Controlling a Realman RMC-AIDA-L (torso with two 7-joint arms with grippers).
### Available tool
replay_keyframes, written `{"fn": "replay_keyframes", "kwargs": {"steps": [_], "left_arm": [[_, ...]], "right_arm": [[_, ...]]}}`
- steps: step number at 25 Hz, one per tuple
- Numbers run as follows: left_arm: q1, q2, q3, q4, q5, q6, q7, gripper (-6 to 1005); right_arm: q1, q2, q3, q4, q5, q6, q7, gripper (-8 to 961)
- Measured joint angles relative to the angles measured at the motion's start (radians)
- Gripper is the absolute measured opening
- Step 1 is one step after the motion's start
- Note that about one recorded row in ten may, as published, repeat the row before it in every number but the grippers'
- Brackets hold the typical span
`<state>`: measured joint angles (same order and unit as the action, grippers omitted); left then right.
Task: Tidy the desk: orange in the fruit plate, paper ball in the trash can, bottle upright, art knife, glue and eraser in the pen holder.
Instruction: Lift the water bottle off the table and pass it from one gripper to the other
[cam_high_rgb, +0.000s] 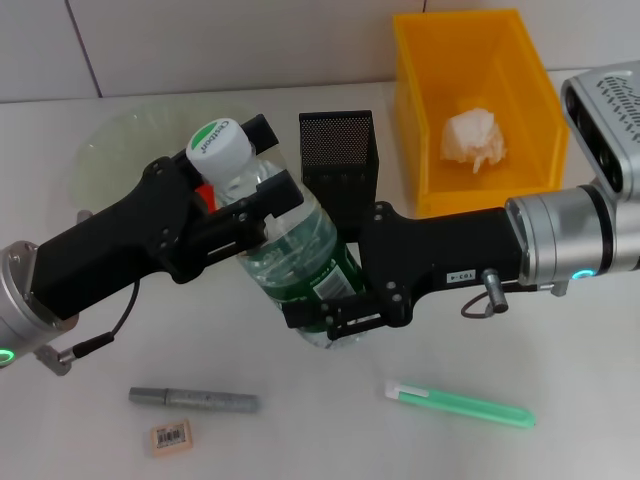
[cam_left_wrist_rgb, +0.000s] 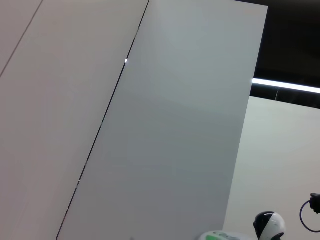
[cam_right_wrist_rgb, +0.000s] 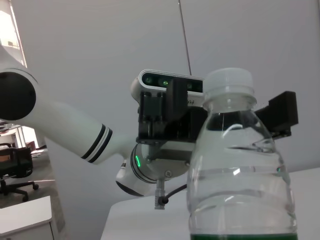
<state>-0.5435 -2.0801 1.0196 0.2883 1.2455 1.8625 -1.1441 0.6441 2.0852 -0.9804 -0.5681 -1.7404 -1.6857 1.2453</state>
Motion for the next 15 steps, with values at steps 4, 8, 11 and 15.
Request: {"fn": "replay_keyframes", "kwargs": {"steps": [4,8,11,15], "left_arm": [[-0.001,0.000,0.005,0.000,0.000,-0.003,0.001,812],[-0.002,0.000,0.004,0.007,0.000,-0.006,0.005,812],[-0.002,0.000,0.005,0.010,0.001,-0.006,0.016,743],[-0.002,0.001,0.005,0.013,0.003,-0.002,0.042,652]], "right_arm": [[0.004,0.001,-0.007,0.002,0.002,0.000,0.000,803],[0.004,0.001,-0.009,0.002,0.004,-0.004,0.002,807],[0.005,0.001,-0.009,0.002,0.004,-0.007,0.005,810],[0.004,0.001,-0.011,0.002,0.004,-0.014,0.006,815]]}}
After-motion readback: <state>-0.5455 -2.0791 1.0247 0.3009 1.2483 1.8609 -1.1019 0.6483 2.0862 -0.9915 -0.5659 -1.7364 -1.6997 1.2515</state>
